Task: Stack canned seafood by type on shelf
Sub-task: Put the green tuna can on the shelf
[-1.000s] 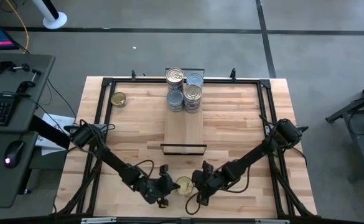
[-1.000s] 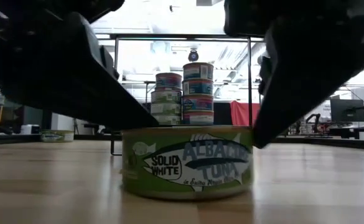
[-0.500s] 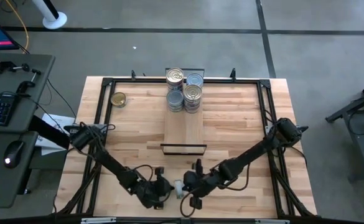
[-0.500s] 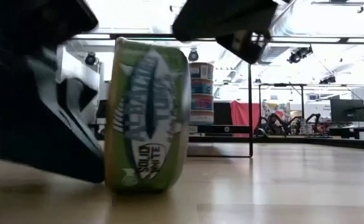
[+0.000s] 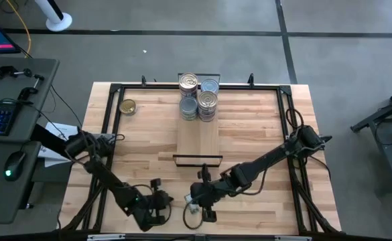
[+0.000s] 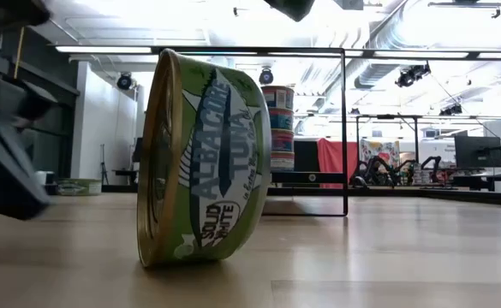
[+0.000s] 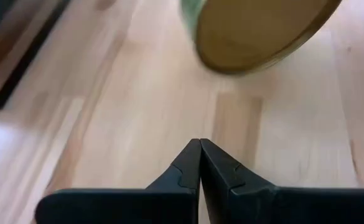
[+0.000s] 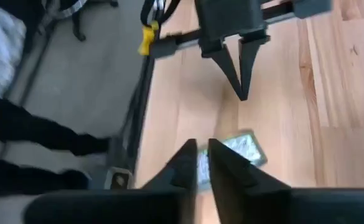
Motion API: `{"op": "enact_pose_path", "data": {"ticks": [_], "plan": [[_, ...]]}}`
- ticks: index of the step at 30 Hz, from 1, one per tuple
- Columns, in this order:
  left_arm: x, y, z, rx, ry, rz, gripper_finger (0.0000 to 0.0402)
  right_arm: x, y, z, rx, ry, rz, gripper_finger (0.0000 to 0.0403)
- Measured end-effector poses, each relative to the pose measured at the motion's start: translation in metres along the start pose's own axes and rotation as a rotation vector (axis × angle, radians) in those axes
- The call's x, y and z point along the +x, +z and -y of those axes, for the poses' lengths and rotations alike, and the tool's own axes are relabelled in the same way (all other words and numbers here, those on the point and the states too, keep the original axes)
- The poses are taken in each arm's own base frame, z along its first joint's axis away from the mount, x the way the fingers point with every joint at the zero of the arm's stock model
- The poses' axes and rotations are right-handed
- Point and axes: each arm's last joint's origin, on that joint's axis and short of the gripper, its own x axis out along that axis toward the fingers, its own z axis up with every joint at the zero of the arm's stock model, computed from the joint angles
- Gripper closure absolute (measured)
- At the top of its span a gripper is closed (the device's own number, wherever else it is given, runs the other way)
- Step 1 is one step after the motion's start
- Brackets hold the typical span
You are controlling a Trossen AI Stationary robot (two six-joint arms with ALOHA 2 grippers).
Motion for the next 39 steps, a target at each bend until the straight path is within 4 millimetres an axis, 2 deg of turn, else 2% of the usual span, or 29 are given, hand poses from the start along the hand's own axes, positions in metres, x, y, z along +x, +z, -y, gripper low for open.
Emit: {"op": "enact_pose_path", "data": {"ticks": [3,5,10,14,19,22,27,31,34,39], "plan": [[-0.012,-0.007,0.002,-0.015,0.019,-0.001,0.0401,-0.004,0.008,0.001,0.088,0.028,0.012,0.0338],[-0.018,-0.011,0.005,-0.027,0.009,-0.002,0.0401,-0.004,0.006,-0.001,0.16,0.025,0.002,0.0295],[-0.024,-0.014,0.011,-0.034,-0.027,0.001,0.0401,0.002,-0.018,-0.011,0.414,-0.068,-0.044,0.0188],[-0.022,-0.013,0.01,0.024,-0.028,-0.003,0.0401,0.004,-0.031,-0.028,0.589,-0.095,0.011,0.0136],[-0.016,-0.008,0.005,0.144,-0.036,-0.036,0.0401,0.006,-0.04,-0.039,0.806,-0.151,0.047,0.0126],[-0.01,-0.004,0.002,0.223,-0.058,-0.068,0.0401,0.013,-0.036,-0.039,0.879,-0.189,0.07,0.0125],[-0.002,0.002,-0.004,0.267,-0.077,-0.105,0.0401,0.031,-0.029,-0.036,0.899,-0.317,-0.01,0.0125],[0.0,0.004,-0.006,0.249,-0.073,-0.109,0.0401,0.035,-0.015,-0.038,0.88,-0.403,-0.022,0.0125],[0.0,0.004,-0.006,0.246,-0.074,-0.11,0.0401,0.042,-0.005,-0.041,0.873,-0.401,-0.013,0.0125],[0.0,0.004,-0.006,0.233,-0.074,-0.111,0.0401,0.062,-0.003,-0.041,0.863,-0.416,-0.057,0.0125]]}}
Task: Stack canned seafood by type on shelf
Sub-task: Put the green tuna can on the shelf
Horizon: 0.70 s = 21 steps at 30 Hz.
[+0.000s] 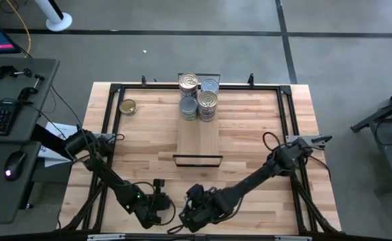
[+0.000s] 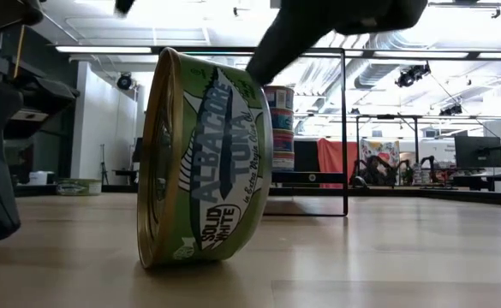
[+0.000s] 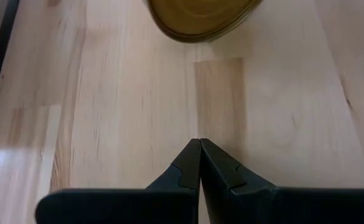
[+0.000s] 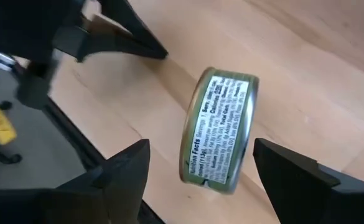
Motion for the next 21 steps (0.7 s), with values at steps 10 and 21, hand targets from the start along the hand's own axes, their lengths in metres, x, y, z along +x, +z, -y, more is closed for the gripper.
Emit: {"op": "enact_pose_path", "data": {"ticks": [10,21], "plan": [[0.0,0.0,0.0,-0.024,0.0,0.0,0.0401,0.037,-0.009,0.001,-0.005,-0.091,-0.028,0.0125],[-0.06,0.026,-0.027,-0.077,-0.072,0.111,0.0401,0.012,-0.02,0.013,-0.184,-0.22,-0.025,0.0293]]}}
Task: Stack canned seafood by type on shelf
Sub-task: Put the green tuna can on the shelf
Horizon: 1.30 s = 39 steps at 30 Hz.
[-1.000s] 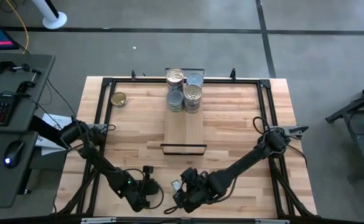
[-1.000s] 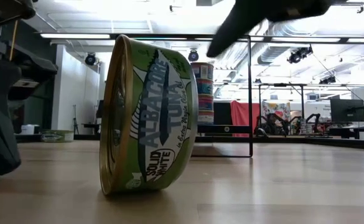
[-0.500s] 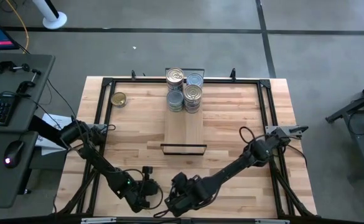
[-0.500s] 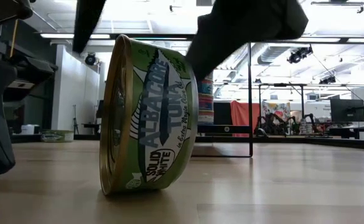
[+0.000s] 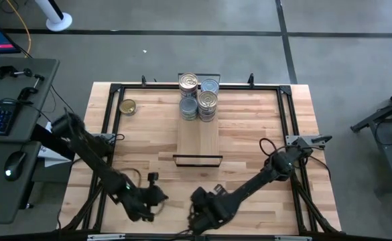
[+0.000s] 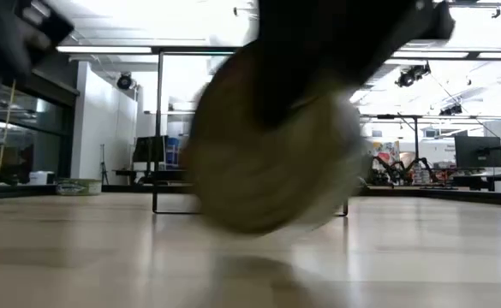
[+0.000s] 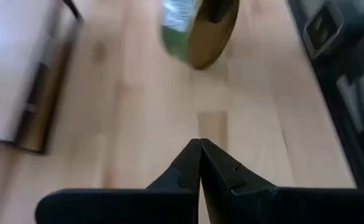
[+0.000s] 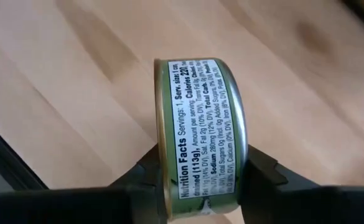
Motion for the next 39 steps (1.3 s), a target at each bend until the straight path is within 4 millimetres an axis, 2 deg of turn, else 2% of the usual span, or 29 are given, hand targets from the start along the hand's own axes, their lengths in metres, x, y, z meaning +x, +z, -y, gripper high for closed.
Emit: {"op": "enact_pose_path", "data": {"ticks": [4,8,12,15,18,22,25,27,30,34,36,39], "plan": [[-0.032,0.005,-0.023,-0.046,0.016,0.086,0.0401,-0.026,-0.022,0.018,-0.105,-0.147,-0.081,0.0293],[-0.053,-0.002,-0.043,-0.132,0.037,0.163,0.0401,-0.038,-0.06,0.037,-0.148,-0.297,-0.202,0.0293],[-0.066,-0.006,-0.057,-0.19,0.059,0.224,0.0401,-0.053,-0.089,0.069,-0.053,-0.324,-0.281,0.0293],[-0.072,-0.004,-0.063,-0.221,0.061,0.264,0.0401,-0.059,-0.095,0.108,0.11,-0.267,-0.258,0.0293],[-0.075,0.0,-0.067,-0.248,0.073,0.297,0.0401,-0.066,-0.088,0.166,0.294,-0.216,-0.178,0.0293],[-0.075,0.005,-0.072,-0.289,0.105,0.339,0.0401,-0.067,-0.065,0.243,0.526,-0.091,0.031,0.0293],[-0.073,0.01,-0.076,-0.323,0.125,0.364,0.0401,-0.06,-0.046,0.29,0.665,0.076,0.199,0.0293],[-0.072,0.013,-0.079,-0.366,0.14,0.39,0.0401,-0.05,-0.037,0.313,0.727,0.192,0.266,0.0293],[-0.07,0.018,-0.085,-0.458,0.196,0.445,0.0401,-0.035,-0.025,0.331,0.777,0.419,0.349,0.0293],[-0.068,0.026,-0.093,-0.565,0.256,0.522,0.0401,-0.017,-0.009,0.342,0.809,0.687,0.466,0.0293],[-0.067,0.03,-0.097,-0.601,0.272,0.551,0.0401,-0.01,-0.001,0.347,0.826,0.749,0.495,0.0293],[-0.065,0.034,-0.103,-0.616,0.297,0.57,0.0401,0.0,0.009,0.353,0.833,0.722,0.505,0.0293]]}}
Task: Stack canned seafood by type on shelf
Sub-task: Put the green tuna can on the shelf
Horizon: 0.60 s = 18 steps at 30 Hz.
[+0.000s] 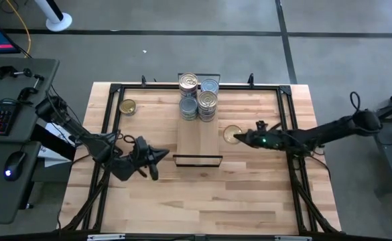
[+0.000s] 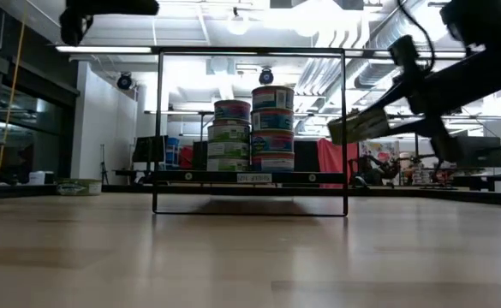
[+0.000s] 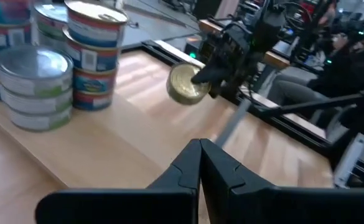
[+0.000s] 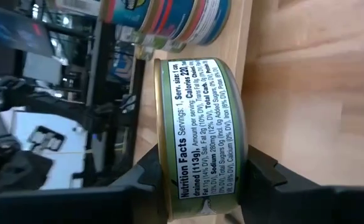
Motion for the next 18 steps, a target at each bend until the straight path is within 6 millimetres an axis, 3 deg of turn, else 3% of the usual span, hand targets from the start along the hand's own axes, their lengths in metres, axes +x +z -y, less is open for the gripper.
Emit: {"op": "enact_pose_path", "data": {"ticks": [10,18], "plan": [[0.017,0.012,-0.006,0.063,0.01,0.018,0.0401,0.058,0.014,-0.004,-0.026,-0.034,-0.12,0.0293],[0.016,0.017,-0.008,0.116,-0.028,-0.006,0.0401,0.107,0.016,-0.012,-0.021,-0.01,-0.16,0.0293]]}}
